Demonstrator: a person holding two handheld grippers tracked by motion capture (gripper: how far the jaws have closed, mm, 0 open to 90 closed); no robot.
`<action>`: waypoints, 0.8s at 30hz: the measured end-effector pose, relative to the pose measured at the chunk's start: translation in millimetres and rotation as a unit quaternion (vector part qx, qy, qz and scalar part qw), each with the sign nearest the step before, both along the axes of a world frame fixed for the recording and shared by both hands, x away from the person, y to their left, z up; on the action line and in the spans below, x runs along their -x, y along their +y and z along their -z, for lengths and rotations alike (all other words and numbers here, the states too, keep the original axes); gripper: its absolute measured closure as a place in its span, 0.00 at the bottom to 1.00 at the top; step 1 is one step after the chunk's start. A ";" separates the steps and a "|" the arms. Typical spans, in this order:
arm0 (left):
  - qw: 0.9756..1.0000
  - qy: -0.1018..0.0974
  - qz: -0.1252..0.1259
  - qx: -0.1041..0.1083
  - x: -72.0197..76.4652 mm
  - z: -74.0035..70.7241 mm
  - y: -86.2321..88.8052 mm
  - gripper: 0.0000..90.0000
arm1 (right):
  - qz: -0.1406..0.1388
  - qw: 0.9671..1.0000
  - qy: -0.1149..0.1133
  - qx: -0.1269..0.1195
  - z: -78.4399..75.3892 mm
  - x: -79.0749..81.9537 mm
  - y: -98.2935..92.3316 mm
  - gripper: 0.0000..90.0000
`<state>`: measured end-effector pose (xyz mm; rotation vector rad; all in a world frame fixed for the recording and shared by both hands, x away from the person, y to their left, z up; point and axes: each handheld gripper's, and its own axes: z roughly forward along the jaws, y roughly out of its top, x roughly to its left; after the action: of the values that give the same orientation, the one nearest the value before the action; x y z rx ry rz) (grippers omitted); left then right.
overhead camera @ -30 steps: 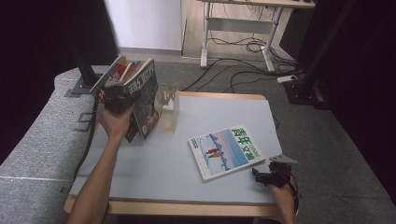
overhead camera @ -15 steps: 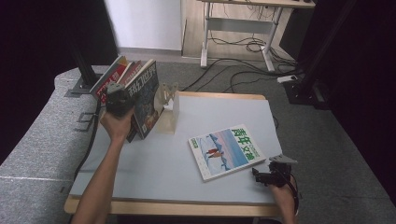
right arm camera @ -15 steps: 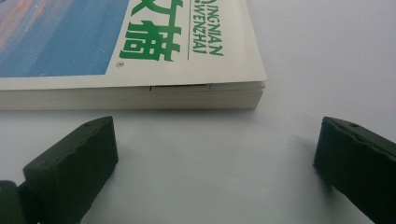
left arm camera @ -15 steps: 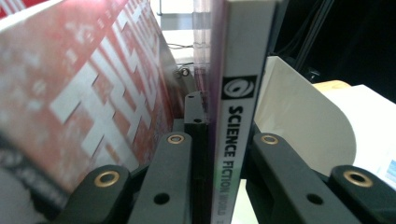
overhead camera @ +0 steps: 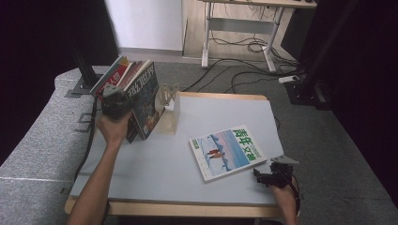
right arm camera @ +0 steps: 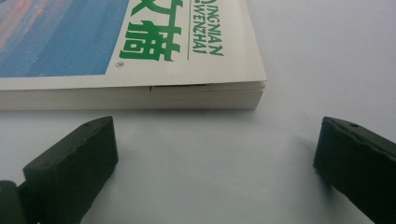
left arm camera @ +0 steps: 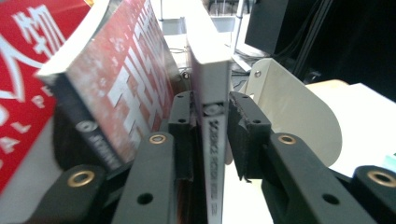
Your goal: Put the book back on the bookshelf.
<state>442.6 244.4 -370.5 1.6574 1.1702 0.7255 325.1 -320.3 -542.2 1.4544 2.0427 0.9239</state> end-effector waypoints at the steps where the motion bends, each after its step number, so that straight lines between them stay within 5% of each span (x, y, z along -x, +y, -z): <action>1: 1.000 -0.002 -0.003 -0.009 4.3 -1.0 0.9 0.78 | 0.000 1.000 -0.001 0.000 0.0 -0.1 -0.1 0.00; 16: 0.999 0.007 0.008 -0.044 28.3 3.1 3.1 0.63 | 0.000 1.000 0.000 0.000 0.0 0.0 0.1 0.00; 24: 0.998 0.018 0.036 -0.048 41.8 7.8 1.4 0.55 | 0.000 1.000 0.000 0.000 0.0 0.1 0.1 0.00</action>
<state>400.9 245.9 -378.3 1.7895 1.1102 0.7200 325.1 -320.2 -542.2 1.4544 2.0420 0.9236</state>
